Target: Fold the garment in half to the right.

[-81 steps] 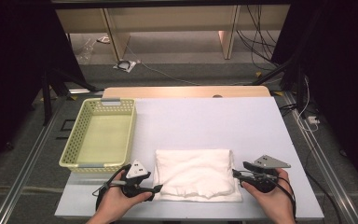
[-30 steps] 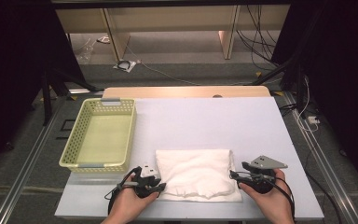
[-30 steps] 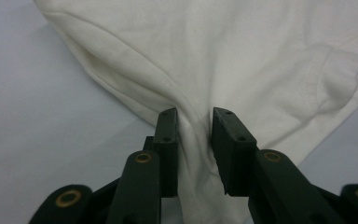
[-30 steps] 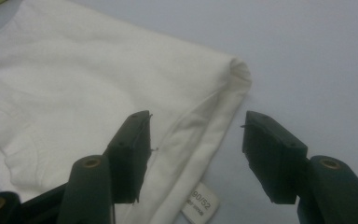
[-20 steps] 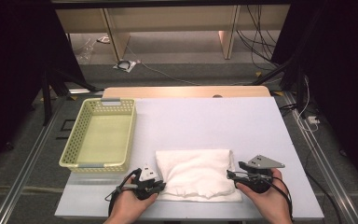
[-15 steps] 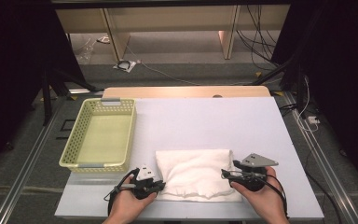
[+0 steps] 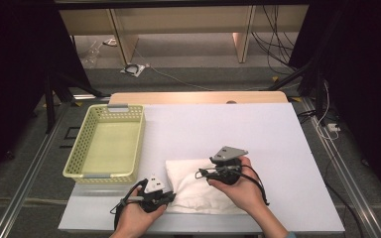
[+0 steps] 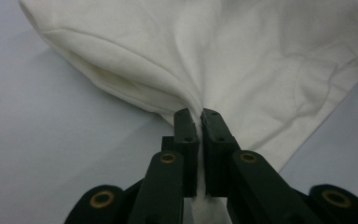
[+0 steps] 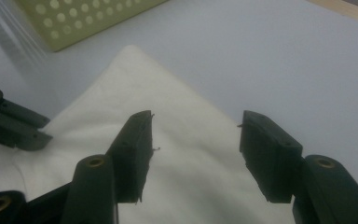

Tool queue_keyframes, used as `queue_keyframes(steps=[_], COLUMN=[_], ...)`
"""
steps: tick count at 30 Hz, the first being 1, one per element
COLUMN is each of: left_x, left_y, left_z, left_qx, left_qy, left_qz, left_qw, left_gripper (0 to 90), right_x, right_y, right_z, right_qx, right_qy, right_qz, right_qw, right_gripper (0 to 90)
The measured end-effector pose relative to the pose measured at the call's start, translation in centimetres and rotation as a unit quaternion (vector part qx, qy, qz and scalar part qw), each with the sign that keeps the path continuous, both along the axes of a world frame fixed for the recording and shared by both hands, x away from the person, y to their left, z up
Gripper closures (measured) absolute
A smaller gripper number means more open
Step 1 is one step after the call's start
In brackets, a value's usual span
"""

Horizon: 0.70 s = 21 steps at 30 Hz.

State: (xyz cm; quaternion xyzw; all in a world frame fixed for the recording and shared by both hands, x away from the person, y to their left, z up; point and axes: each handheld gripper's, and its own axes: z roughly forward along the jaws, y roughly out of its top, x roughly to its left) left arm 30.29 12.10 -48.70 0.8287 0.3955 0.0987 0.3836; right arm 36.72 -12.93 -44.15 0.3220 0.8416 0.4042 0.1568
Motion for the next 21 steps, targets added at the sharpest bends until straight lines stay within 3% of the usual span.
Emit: queue_keyframes(steps=[5,15,21], left_x=[0.0,-0.1,-0.1], left_y=[0.1,0.2,0.3], left_z=[0.0,0.1,0.1], left_qx=[-0.001,-0.003,-0.007], left_qy=[-0.002,-0.001,0.005], left_qz=[-0.001,0.0,-0.001], left_qw=[1.0,1.0,1.0], left_gripper=[85.5,85.5,85.4], right_x=[1.5,3.7,4.9], right_y=[2.6,6.8,8.9], right_z=[-0.2,-0.8,-1.3], right_qx=[-0.004,-0.027,-0.041], right_qy=[0.022,0.036,0.051], right_qz=[0.023,0.067,0.079], right_qw=[0.9995,0.9967,0.9947], right_gripper=[46.8,46.7,48.3])
